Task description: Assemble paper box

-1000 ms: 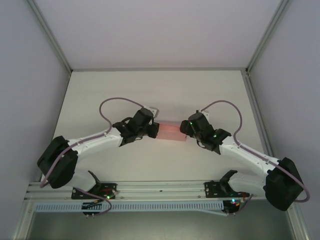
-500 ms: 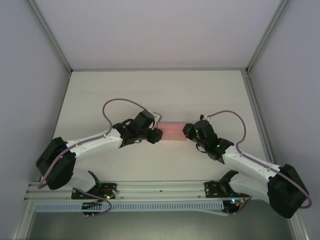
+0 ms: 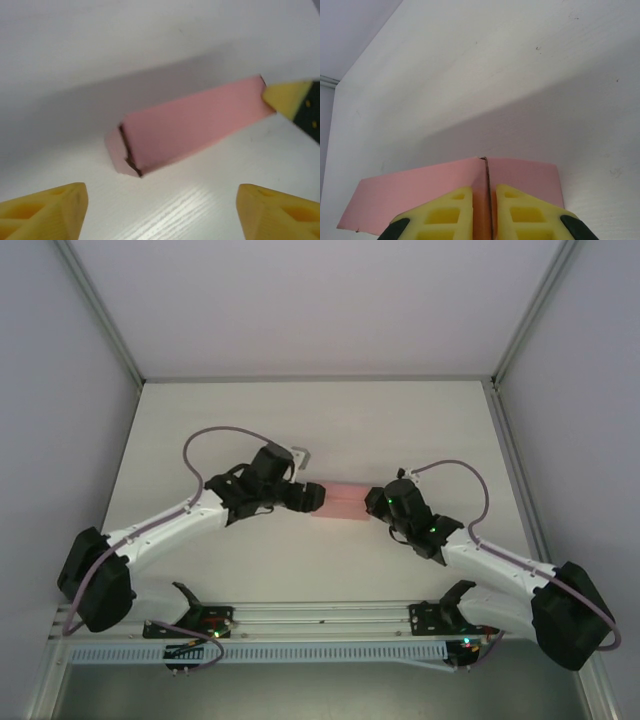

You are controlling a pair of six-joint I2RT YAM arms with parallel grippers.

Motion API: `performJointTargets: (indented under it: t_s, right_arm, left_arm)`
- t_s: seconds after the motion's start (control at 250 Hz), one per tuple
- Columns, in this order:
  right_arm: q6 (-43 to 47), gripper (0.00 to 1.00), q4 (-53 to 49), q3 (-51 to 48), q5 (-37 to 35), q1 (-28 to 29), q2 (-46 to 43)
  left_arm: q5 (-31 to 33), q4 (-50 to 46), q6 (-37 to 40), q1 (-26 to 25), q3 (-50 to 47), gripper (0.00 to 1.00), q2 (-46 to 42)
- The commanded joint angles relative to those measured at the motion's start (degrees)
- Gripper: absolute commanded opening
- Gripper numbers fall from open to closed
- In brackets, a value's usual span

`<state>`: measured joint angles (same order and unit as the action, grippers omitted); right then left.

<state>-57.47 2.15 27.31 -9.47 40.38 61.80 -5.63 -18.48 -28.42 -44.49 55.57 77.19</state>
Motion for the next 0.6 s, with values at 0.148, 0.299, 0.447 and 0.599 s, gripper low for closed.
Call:
performJointTargets:
  t_s: [0.148, 0.299, 0.447, 0.599]
  right_arm:
    - [2.9, 0.06, -14.1, -1.5, -0.1, 0.6, 5.4]
    - [2.8, 0.05, -13.5, -0.5, -0.1, 0.7, 7.6]
    - [3.1, 0.04, -13.2, -0.7, -0.3, 0.7, 8.1]
    - [4.1, 0.05, -14.1, -0.4, -0.3, 0.7, 9.1]
  left_arm:
    - [-18.5, 11.9, -4.8, 9.5, -1.8, 0.68, 5.9]
    - [-22.2, 16.4, -5.0, 10.5, -3.7, 0.62, 7.9]
    - [-24.0, 18.0, -5.1, 11.8, -6.2, 0.53, 9.8]
    - [-24.6, 19.1, -5.4, 12.5, -7.7, 0.37, 13.7]
